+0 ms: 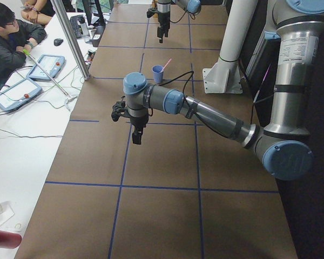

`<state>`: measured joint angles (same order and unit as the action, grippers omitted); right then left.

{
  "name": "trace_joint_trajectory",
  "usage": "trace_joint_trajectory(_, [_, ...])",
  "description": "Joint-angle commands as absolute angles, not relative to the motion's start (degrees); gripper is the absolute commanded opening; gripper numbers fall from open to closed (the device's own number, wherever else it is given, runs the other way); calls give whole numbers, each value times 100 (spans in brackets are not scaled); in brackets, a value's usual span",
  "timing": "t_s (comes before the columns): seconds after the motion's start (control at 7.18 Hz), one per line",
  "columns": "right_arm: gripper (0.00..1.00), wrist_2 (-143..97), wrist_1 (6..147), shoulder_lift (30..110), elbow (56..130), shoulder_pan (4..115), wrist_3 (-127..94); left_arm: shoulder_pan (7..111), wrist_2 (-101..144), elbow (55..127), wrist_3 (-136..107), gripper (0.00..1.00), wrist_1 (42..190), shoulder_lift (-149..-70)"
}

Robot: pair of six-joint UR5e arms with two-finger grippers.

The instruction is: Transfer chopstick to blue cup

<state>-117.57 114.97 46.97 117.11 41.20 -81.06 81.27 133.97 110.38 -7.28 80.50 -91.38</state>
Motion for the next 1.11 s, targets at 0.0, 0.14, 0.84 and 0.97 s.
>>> trace_joint_trajectory(0.0, [100,-12065,11522,6068,12603,5452,-6311,8847,13464,10131,599,100,8042,-9132])
trace_joint_trajectory(0.14, [100,-12302,11453,6700,12604,5902,-5388,9051,13865,9525,1268,100,8103,-9132])
trace_joint_trajectory(0.84, [100,-13201,11461,8234,10737,8636,447,9176,13843,9360,1046,100,8112,-8948])
trace_joint_trajectory(0.97, [100,-13262,11452,8409,10209,8988,1440,9176,13843,9360,1037,100,8112,-8921])
